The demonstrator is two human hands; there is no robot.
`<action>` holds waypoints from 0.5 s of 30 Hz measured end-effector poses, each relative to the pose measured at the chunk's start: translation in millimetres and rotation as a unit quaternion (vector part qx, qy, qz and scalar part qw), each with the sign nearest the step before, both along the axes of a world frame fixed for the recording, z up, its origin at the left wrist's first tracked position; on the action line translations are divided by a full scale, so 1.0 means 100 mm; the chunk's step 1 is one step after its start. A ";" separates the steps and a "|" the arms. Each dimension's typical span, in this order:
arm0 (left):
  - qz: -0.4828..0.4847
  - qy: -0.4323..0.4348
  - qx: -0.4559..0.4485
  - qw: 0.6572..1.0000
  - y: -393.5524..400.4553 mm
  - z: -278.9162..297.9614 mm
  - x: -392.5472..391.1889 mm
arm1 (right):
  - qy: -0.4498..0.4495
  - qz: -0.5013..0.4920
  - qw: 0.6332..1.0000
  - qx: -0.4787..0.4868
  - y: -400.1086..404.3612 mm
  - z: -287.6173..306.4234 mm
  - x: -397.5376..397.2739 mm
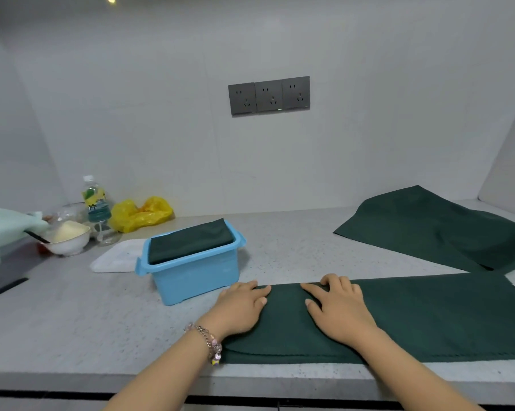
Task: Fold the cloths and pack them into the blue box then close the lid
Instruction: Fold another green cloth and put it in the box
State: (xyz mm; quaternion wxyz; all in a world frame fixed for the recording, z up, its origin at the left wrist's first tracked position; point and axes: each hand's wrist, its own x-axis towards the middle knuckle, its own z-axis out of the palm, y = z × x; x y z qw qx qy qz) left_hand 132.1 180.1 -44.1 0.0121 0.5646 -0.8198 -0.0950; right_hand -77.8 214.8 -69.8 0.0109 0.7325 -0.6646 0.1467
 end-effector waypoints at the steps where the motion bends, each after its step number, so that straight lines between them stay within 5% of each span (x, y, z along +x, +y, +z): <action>1: -0.008 -0.005 -0.024 1.000 -0.02 0.03 0.01 | 0.002 -0.004 1.000 0.001 0.00 0.00 0.01; 6: 0.004 0.015 -0.070 0.997 -0.13 0.18 -0.10 | 0.004 -0.007 1.000 0.014 -0.04 0.00 -0.03; 15: 0.091 -0.026 0.004 0.995 -0.19 0.50 -0.06 | -0.047 0.028 0.984 0.169 -0.05 0.22 -0.13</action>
